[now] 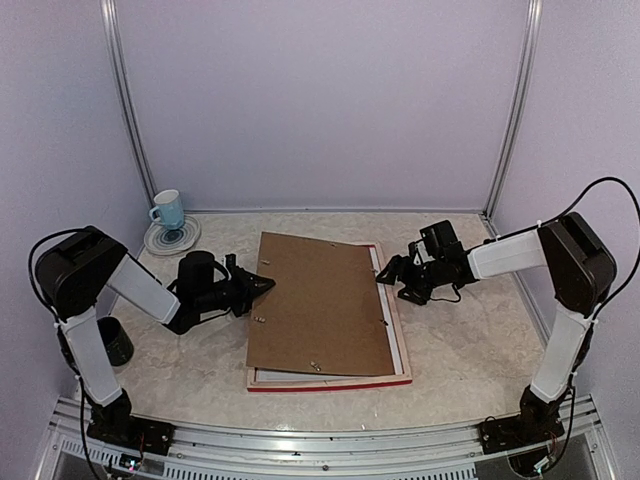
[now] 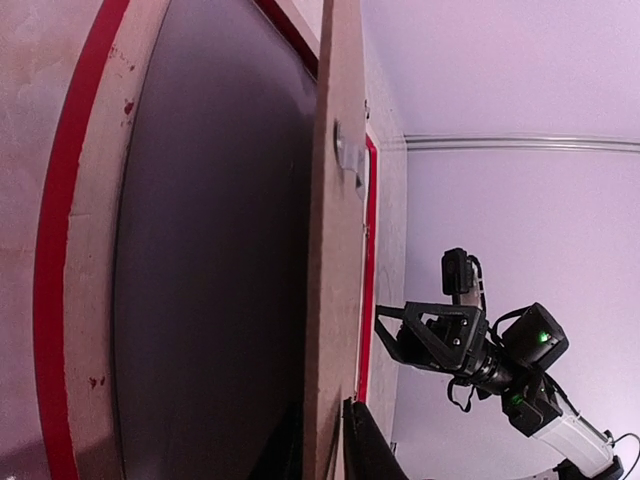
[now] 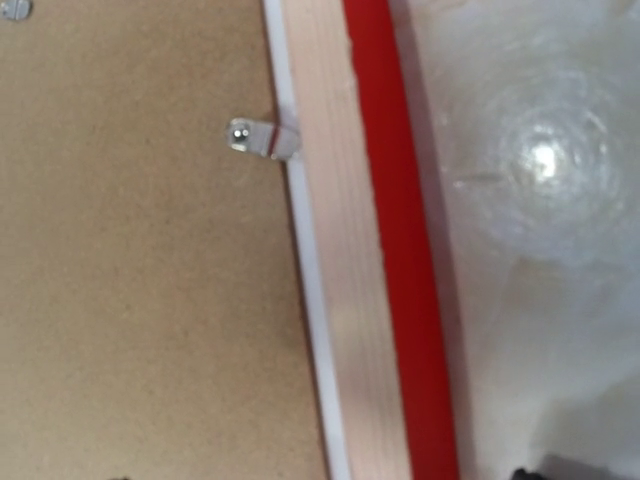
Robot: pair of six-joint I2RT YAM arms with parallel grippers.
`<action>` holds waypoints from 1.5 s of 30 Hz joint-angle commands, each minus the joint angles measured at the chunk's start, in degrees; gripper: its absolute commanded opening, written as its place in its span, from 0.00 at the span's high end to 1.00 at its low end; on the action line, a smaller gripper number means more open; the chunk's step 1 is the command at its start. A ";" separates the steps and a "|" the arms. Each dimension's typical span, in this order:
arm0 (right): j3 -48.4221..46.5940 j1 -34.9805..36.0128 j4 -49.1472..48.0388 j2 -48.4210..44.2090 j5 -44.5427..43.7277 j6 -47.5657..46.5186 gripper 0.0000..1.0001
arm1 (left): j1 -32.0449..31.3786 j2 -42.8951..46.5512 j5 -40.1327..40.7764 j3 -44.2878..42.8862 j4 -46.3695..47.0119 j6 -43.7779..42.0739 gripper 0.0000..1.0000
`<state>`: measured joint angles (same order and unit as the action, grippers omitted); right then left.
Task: Put the photo into the frame
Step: Place the backboard on the frame body.
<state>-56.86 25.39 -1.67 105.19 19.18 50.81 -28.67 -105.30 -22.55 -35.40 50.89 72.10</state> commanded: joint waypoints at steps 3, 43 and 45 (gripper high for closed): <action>-1.13 -0.34 -0.76 1.03 0.39 -0.05 0.19 | -0.34 0.11 -1.40 0.29 2.81 -0.81 0.81; -25.01 2.78 20.68 5.89 -17.01 -18.64 0.23 | -0.53 9.16 7.20 -4.77 -21.02 -15.28 0.21; -27.63 3.52 22.02 8.10 -17.51 -19.64 0.23 | -0.51 9.46 7.46 -4.68 -21.54 -15.56 0.20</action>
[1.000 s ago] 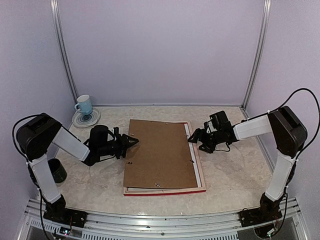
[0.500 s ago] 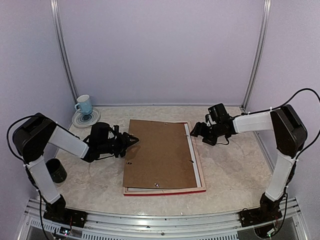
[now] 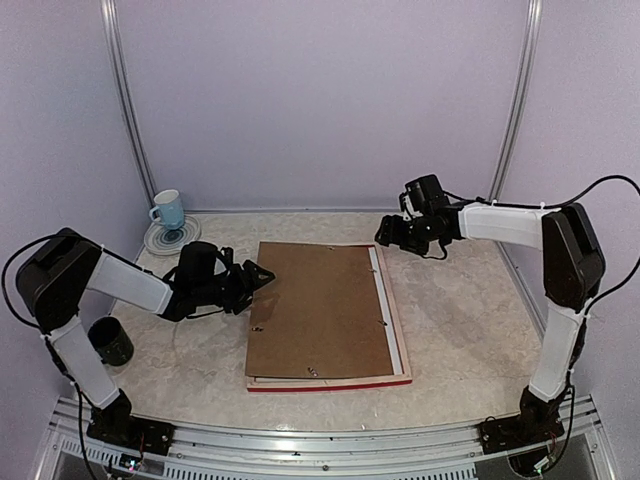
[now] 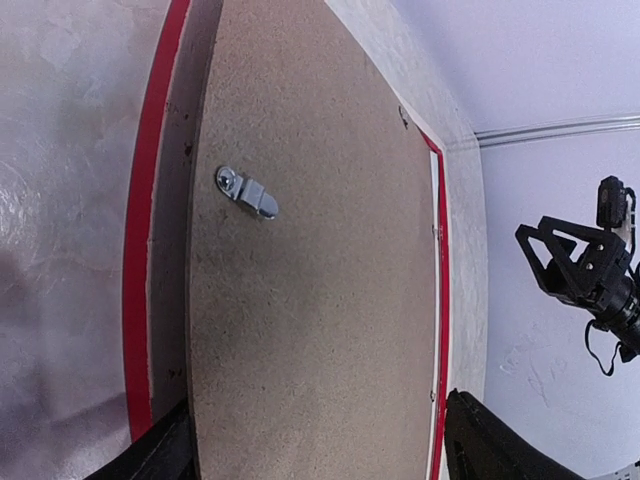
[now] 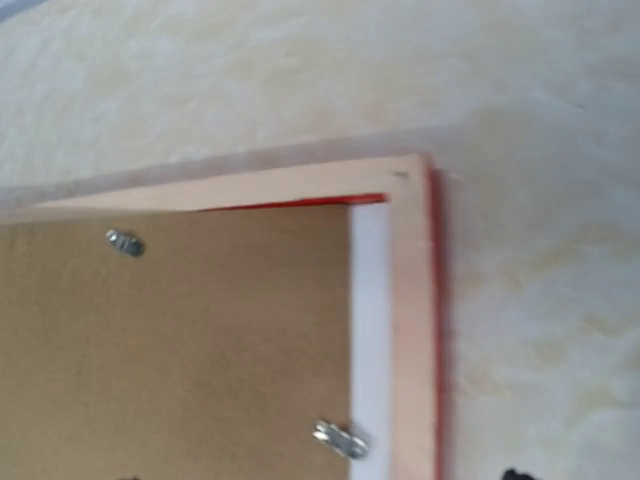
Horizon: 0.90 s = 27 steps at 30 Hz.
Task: Put the photo into the frame
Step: Place the backboard on the frame body.
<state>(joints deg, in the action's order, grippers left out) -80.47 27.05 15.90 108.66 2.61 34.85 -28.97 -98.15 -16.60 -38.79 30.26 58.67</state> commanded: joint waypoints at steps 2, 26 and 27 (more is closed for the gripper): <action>-6.41 2.48 5.62 6.70 -1.35 -4.31 0.22 | -0.21 2.63 1.91 -1.21 -1.44 -2.54 0.20; -18.44 5.65 9.15 19.21 -0.64 -8.31 0.22 | -0.12 3.87 5.14 -1.23 -5.04 -5.67 0.20; -18.60 5.65 9.12 19.47 -0.53 -8.33 0.22 | -0.12 3.85 5.19 -1.21 -5.06 -5.68 0.20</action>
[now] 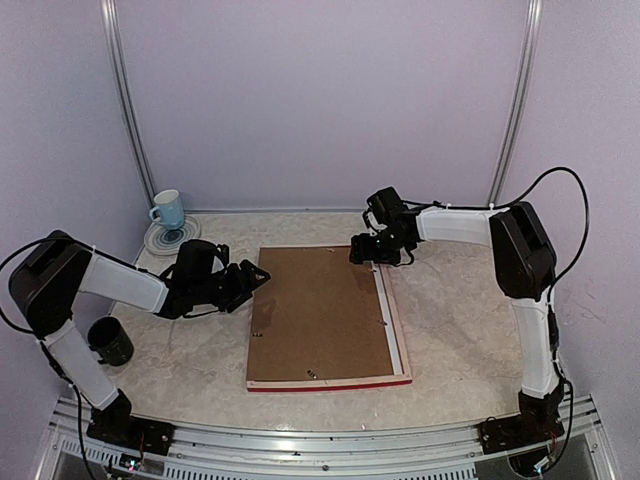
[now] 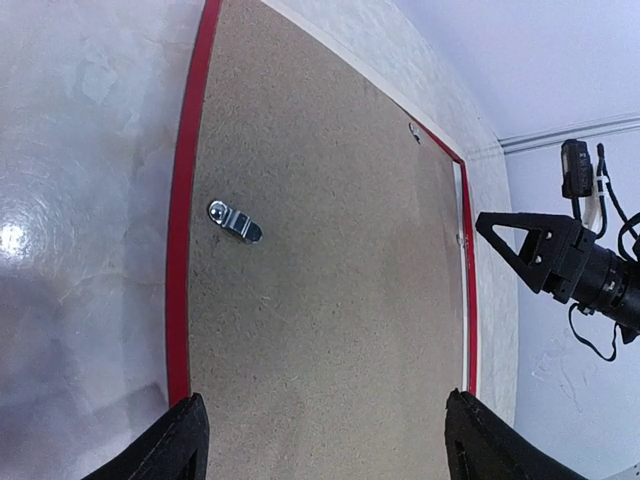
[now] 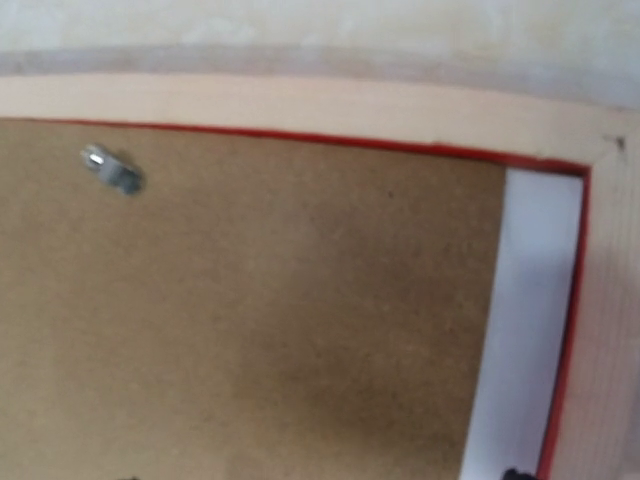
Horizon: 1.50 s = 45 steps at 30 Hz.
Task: Put the photo into the frame
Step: Place the backboard on the frame body, then adjust the backboard on the frame body.
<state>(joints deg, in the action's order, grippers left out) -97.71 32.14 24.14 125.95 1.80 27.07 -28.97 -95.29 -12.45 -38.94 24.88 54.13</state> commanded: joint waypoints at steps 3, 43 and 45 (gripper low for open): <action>-1.97 0.55 1.10 3.14 0.39 -0.72 0.22 | -0.12 0.74 0.88 -0.89 0.47 -1.22 0.20; 6.89 4.66 1.10 -4.23 -0.08 0.32 0.24 | -0.58 -1.46 -1.20 1.06 5.08 0.98 0.20; 7.38 4.66 1.10 -4.91 0.15 0.43 0.24 | -0.65 -1.64 -1.33 1.14 5.32 1.14 0.20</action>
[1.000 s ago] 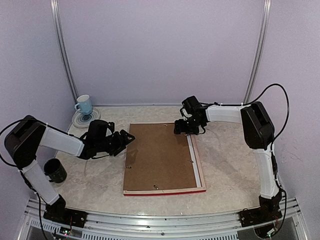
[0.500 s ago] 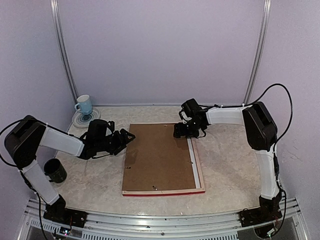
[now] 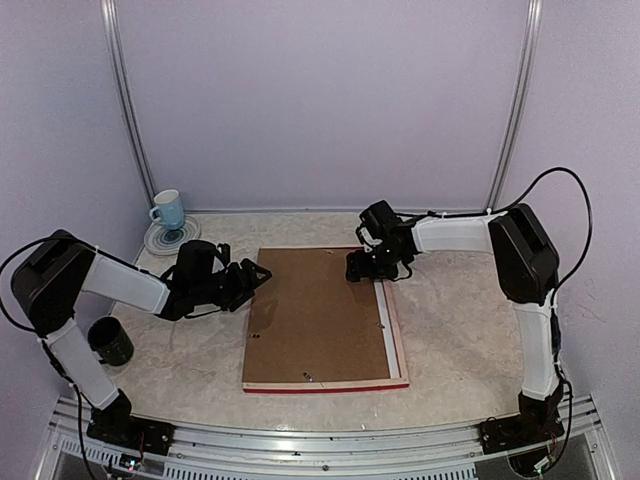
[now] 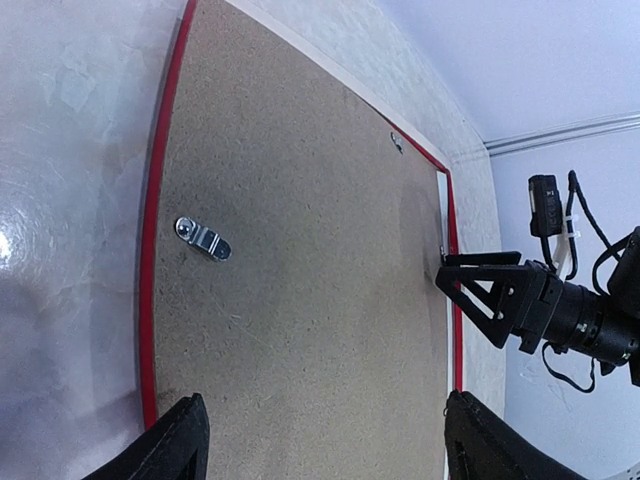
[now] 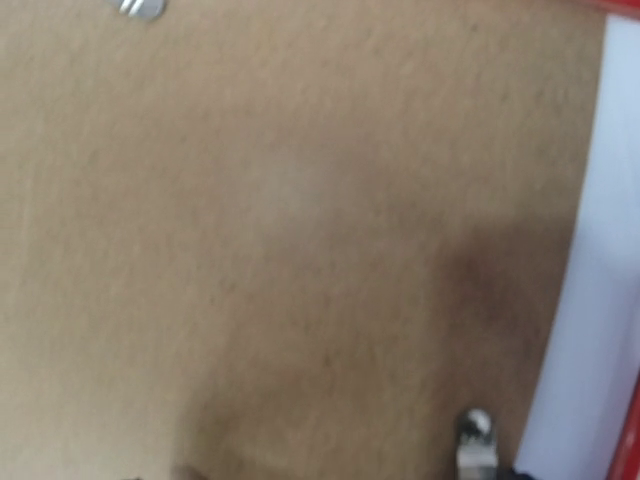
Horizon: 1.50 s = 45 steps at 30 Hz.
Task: Put the photo into the frame
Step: Adjust the backboard on the frame body.
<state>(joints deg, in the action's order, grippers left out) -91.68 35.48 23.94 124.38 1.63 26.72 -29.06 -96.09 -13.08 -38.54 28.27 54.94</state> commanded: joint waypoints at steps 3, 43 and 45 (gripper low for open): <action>2.48 1.46 1.21 -4.55 0.48 0.83 0.24 | -0.56 -1.06 -0.83 0.83 2.21 0.50 0.20; 25.84 11.09 2.16 -19.97 0.78 3.83 0.24 | -0.65 -1.90 -1.62 1.02 3.85 1.57 0.20; 25.72 11.35 2.45 -20.01 0.90 3.77 0.24 | -0.73 -1.90 -1.73 1.06 3.83 1.68 0.20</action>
<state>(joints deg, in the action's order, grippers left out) -66.74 45.60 25.89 105.93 2.13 30.06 -29.34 -97.30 -14.22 -37.98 30.46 56.51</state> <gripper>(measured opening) 0.763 0.798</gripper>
